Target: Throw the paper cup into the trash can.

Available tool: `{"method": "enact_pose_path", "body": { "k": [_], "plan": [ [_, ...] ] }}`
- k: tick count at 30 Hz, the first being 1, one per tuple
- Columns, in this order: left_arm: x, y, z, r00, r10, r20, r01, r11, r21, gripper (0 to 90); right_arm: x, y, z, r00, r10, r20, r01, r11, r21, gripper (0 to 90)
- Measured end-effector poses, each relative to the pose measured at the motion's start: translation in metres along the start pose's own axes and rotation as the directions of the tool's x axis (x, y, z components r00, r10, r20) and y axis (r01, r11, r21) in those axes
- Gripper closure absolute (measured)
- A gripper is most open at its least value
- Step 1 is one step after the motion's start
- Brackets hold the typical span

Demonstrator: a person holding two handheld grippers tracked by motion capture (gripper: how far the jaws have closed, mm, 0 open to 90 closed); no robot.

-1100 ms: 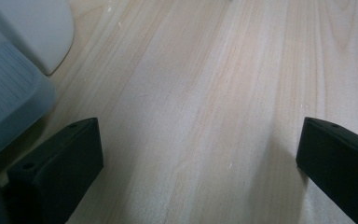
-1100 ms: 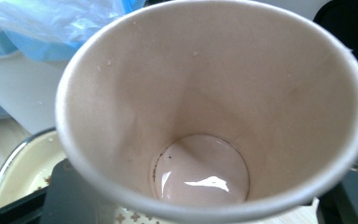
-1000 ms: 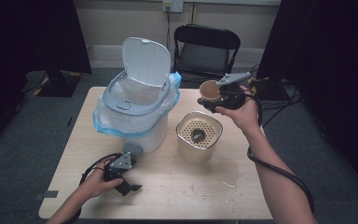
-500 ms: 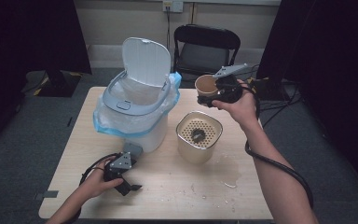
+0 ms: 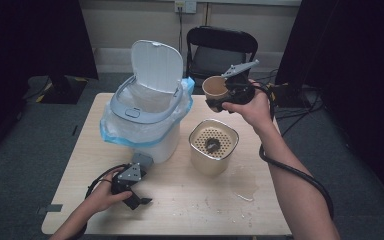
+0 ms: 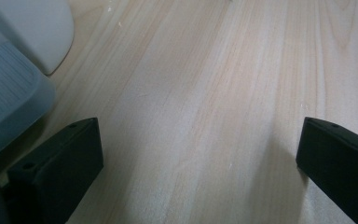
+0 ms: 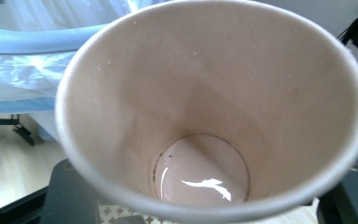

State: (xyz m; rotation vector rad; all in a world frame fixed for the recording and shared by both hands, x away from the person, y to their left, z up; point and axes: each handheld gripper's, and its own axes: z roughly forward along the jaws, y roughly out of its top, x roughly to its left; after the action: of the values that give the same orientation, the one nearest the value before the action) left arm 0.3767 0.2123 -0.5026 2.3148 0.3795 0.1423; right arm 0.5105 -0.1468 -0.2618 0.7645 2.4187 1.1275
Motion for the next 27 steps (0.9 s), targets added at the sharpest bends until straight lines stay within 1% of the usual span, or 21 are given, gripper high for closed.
{"method": "enact_pose_path", "body": {
  "k": [2,3,5,10,16,18,21,22,27],
  "plan": [
    [0.0,0.0,0.0,1.0,0.0,0.0,0.0,1.0,0.0,0.0,0.001,0.003,0.0,0.9999,-0.007,-0.007,0.007,1.0,0.012,32.3],
    [0.0,0.0,0.0,1.0,0.0,0.0,0.0,1.0,0.001,0.0,0.001,0.005,0.0,0.9999,-0.013,-0.01,0.013,1.0,0.009,32.3],
    [0.0,0.0,0.0,1.0,0.0,0.0,0.0,1.0,0.001,0.0,0.003,0.009,-0.001,0.9998,-0.008,-0.019,0.008,1.0,-0.001,32.3],
    [0.0,0.0,0.0,1.0,0.0,0.0,0.0,1.0,0.001,0.0,0.006,0.019,-0.002,0.9993,-0.031,-0.021,0.031,0.999,-0.006,32.3],
    [0.0,0.0,0.0,1.0,0.0,0.0,0.0,1.0,0.003,0.0,0.006,0.028,-0.003,0.9991,-0.035,-0.023,0.035,0.999,-0.011,32.3],
    [0.0,0.0,0.0,1.0,-0.006,0.002,0.006,1.0,0.001,0.0,0.007,0.033,-0.004,0.999,-0.035,-0.027,0.035,0.999,-0.008,32.3],
    [0.0,0.0,0.0,1.0,-0.006,0.002,0.006,1.0,0.002,0.0,0.008,0.037,-0.004,0.9984,-0.048,-0.03,0.047,0.999,-0.011,32.2],
    [0.0,0.0,0.0,1.0,-0.006,0.002,0.006,1.0,0.001,0.0,0.01,0.039,-0.004,0.9985,-0.044,-0.034,0.043,0.999,-0.006,32.3],
    [0.0,0.0,0.0,1.0,-0.006,0.002,0.006,1.0,0.002,0.0,0.012,0.045,-0.005,0.9978,-0.056,-0.037,0.055,0.998,-0.004,32.2]
  ]
}}
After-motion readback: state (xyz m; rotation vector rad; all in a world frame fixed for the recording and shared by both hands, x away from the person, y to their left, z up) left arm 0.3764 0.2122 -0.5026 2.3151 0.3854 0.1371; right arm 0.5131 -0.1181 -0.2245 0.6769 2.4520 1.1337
